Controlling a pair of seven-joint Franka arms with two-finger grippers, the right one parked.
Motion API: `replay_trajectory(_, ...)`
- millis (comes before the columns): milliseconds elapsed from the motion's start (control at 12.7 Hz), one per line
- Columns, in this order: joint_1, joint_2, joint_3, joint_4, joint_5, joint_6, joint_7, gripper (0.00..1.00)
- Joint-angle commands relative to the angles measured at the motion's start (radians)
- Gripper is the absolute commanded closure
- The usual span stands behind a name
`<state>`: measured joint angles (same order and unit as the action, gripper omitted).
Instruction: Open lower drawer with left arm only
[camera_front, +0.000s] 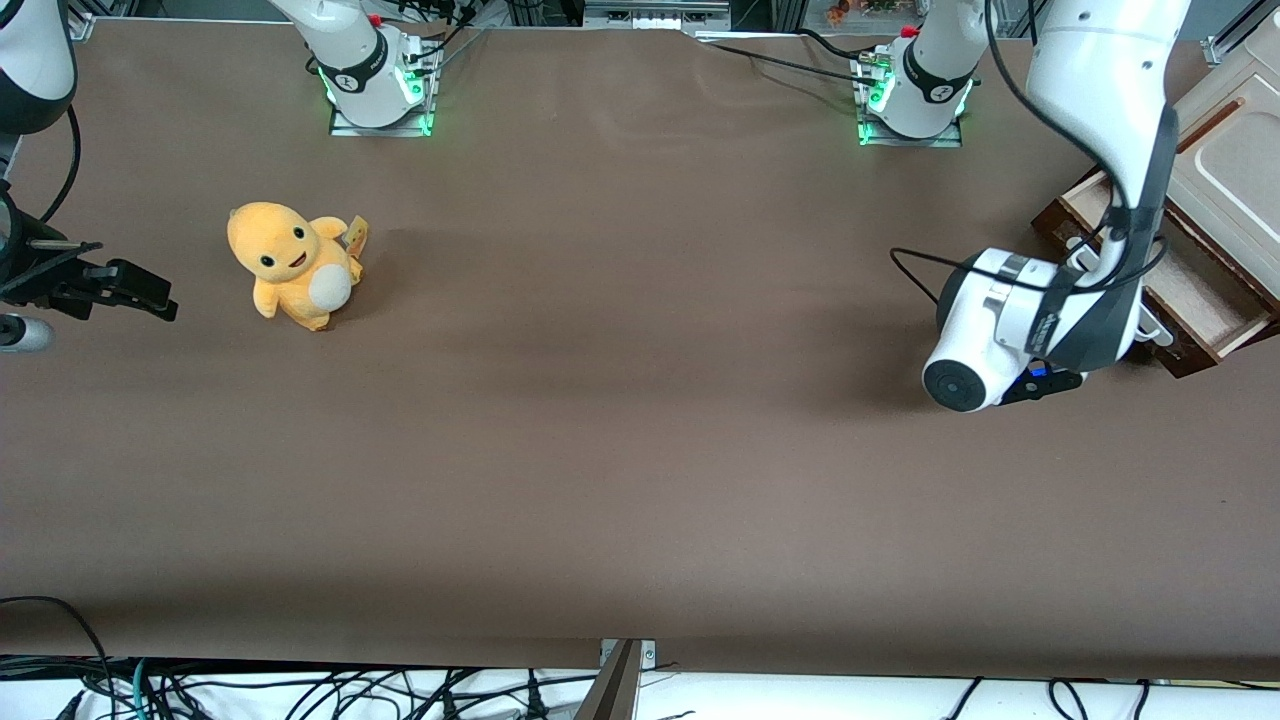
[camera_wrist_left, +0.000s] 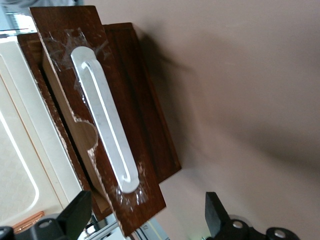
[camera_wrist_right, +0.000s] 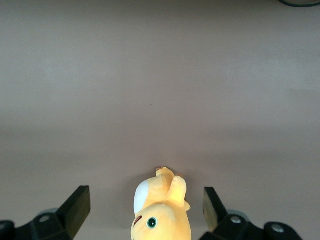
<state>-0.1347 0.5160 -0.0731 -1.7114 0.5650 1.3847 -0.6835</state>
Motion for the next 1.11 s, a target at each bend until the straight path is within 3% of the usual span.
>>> replay_trajectory(0, 0.009, -0.1, -0.042, 0.018, -0.085, 0.039, 0.119, 0.0)
replay_trajectory(632, 0.006, -0.186, -0.169, 0.286, -0.272, 0.034, 0.214, 0.0)
replay_trajectory(789, 0.02, -0.22, -0.169, 0.323, -0.365, 0.04, 0.318, 0.0)
replay_trajectory(1026, 0.125, -0.295, -0.165, 0.306, -0.502, 0.106, 0.511, 0.0)
